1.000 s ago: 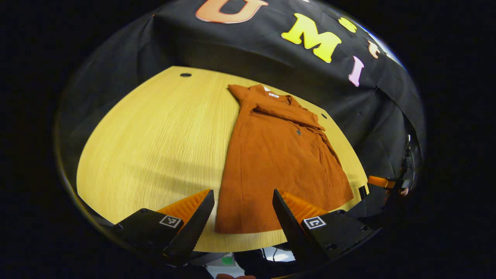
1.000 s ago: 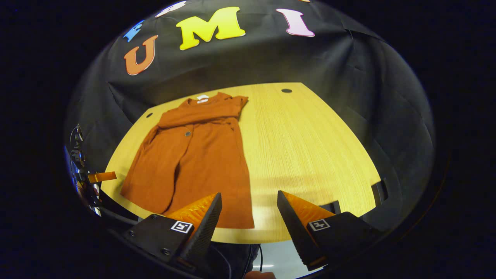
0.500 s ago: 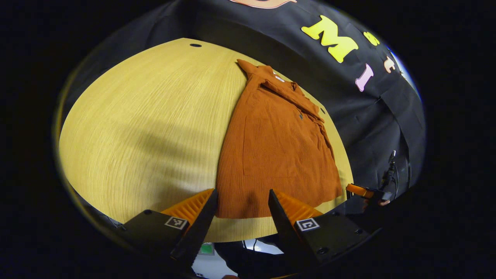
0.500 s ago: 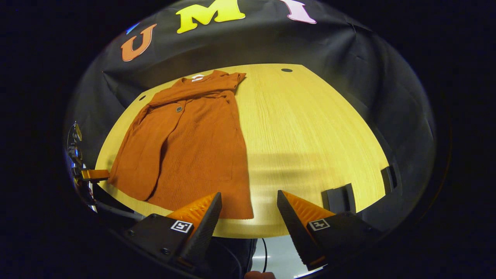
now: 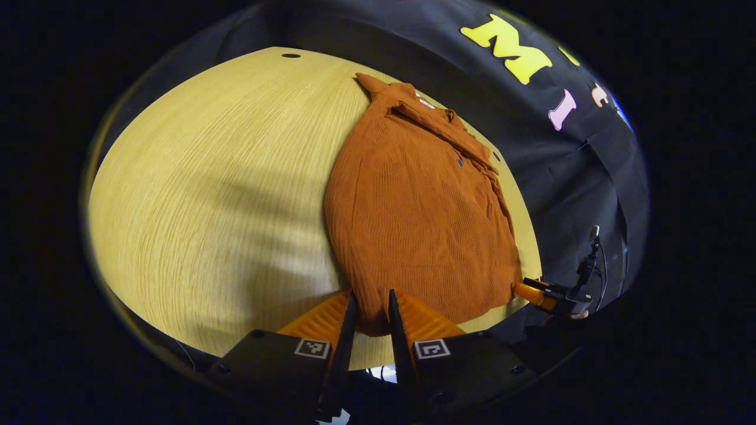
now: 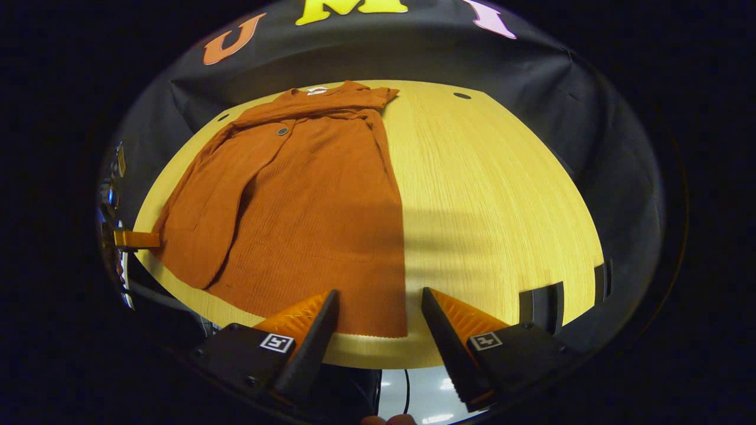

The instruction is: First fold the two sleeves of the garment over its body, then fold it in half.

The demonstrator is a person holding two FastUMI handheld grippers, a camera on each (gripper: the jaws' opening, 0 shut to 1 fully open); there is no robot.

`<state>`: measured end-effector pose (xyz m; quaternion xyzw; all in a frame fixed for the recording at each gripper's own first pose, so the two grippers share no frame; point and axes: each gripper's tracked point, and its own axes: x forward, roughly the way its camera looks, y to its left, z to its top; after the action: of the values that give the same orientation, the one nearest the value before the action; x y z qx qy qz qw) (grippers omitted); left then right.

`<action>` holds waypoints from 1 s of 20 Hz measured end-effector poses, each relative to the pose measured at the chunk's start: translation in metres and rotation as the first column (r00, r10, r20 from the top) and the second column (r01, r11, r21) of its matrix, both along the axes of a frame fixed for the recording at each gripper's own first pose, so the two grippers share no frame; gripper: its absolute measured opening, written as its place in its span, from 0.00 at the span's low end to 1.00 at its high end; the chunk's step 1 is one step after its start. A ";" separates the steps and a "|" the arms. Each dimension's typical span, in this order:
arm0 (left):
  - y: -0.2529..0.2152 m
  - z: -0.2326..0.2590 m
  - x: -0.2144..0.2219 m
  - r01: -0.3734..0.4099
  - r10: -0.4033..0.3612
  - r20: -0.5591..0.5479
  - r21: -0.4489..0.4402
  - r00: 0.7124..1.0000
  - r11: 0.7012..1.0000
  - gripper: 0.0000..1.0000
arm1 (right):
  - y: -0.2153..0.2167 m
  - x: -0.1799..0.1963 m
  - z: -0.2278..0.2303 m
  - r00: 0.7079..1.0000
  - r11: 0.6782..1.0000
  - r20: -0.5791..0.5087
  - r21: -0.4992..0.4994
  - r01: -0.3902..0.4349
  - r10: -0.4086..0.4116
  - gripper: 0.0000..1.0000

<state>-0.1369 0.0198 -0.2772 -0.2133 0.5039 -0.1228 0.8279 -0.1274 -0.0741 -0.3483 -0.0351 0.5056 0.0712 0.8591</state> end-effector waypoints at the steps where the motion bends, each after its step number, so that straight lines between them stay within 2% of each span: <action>1: 0.000 -0.002 0.000 0.004 -0.004 -0.007 0.016 1.000 1.000 0.37 | 0.003 0.001 -0.002 1.000 1.000 0.003 -0.003 -0.015 0.015 0.83; 2: 0.001 -0.003 0.001 0.005 -0.005 -0.009 0.031 1.000 0.999 0.32 | 0.006 0.002 -0.001 1.000 1.000 0.004 0.000 -0.026 0.026 0.69; 3: -0.001 -0.003 0.002 0.004 -0.004 -0.008 0.037 1.000 0.999 0.28 | 0.009 0.004 -0.003 1.000 1.000 0.001 0.014 -0.027 0.027 0.62; 4: 0.000 -0.005 0.004 0.003 -0.003 -0.009 0.048 1.000 0.999 0.19 | 0.011 0.002 -0.002 1.000 0.999 -0.004 0.031 -0.024 0.024 0.40; 5: 0.001 -0.005 0.003 0.002 -0.002 -0.004 0.058 1.000 0.998 0.16 | 0.010 0.002 0.000 1.000 0.999 -0.007 0.037 -0.014 0.014 0.19; 6: 0.002 -0.004 0.003 -0.003 0.003 -0.001 0.067 1.000 0.998 0.10 | 0.010 0.003 -0.001 1.000 0.999 -0.017 0.047 -0.005 0.005 0.12; 8: 0.001 -0.005 -0.001 -0.003 0.004 -0.010 0.071 1.000 0.998 0.03 | 0.008 0.002 0.001 0.999 0.997 -0.037 0.074 0.023 -0.021 0.14; 9: 0.003 -0.005 -0.005 0.000 0.002 -0.018 0.068 1.000 0.998 0.04 | 0.007 0.003 0.003 0.998 0.995 -0.046 0.090 0.037 -0.033 0.01; 13: -0.003 0.014 -0.029 0.007 -0.007 -0.033 0.005 0.999 1.000 0.03 | -0.001 0.000 0.028 0.994 0.985 -0.075 0.146 0.088 -0.077 0.01; 15: -0.007 0.029 -0.049 0.035 -0.036 -0.045 -0.027 0.998 0.999 0.03 | -0.005 0.003 0.044 0.991 0.977 -0.101 0.187 0.103 -0.085 0.01; 18: -0.012 0.064 -0.071 0.095 -0.098 -0.035 -0.077 0.995 0.992 0.03 | -0.009 0.026 0.081 0.985 0.950 -0.129 0.274 0.150 -0.118 0.01; 20: -0.011 0.092 -0.068 0.145 -0.144 0.015 -0.051 0.989 0.988 0.03 | -0.009 0.054 0.111 0.983 0.921 -0.113 0.348 0.174 -0.143 0.01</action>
<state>-0.2044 0.0087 -0.1855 -0.1968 0.5100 -0.1967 0.8139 -0.0734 -0.0829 -0.2369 0.1652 0.5219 0.0932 0.8317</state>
